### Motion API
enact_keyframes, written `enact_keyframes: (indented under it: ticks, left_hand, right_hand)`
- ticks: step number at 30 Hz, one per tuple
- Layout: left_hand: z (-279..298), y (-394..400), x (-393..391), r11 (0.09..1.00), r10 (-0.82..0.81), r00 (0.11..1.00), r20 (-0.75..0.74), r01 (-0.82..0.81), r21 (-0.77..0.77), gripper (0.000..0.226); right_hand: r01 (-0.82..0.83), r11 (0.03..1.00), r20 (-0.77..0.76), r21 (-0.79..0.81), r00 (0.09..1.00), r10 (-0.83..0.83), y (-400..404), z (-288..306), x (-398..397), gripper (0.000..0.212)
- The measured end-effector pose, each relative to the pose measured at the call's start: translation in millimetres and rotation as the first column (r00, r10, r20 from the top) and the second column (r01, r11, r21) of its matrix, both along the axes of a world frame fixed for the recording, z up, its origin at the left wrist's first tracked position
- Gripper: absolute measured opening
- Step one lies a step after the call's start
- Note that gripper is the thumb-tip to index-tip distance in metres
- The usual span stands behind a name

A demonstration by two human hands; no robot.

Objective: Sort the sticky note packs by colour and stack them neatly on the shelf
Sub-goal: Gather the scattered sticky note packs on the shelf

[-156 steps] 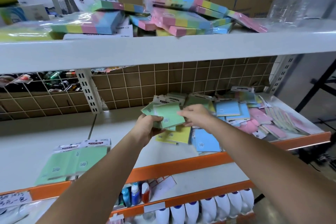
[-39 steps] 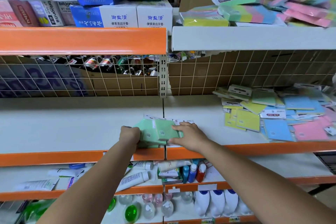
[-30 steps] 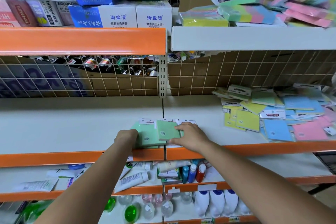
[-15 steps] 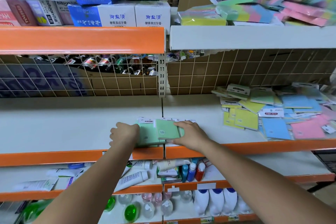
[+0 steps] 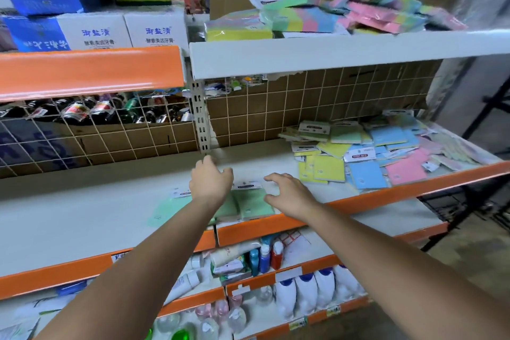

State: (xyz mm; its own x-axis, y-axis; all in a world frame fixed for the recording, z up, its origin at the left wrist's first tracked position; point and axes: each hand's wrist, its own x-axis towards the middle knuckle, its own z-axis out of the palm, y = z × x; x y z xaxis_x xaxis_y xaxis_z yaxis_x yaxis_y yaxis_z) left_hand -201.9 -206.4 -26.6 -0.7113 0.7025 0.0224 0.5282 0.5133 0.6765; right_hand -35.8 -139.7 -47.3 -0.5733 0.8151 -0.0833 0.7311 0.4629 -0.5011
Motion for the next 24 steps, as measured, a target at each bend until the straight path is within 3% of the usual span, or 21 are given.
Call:
enact_keyframes:
  ticks: [11,20,24]
  left_hand:
    - [-3.2,67.6,73.7,0.986,-0.169,0.936,0.307,0.160,0.055,0.038]
    - [5.2,141.0,132.2,0.982,-0.187,0.891,0.413,0.168,0.082,0.037]
    - [9.4,172.8,152.3,0.981,-0.190,0.889,0.418,0.159,0.108,0.023]
  right_hand:
    - [0.137,0.989,0.000,0.049,0.991,-0.137,58.7,10.2,66.5,0.047]
    - [0.260,0.962,-0.039,0.079,0.965,-0.257,145.3,27.6,121.8,0.044]
    - [0.341,0.934,-0.026,0.105,0.940,-0.340,185.4,33.9,140.0,0.041]
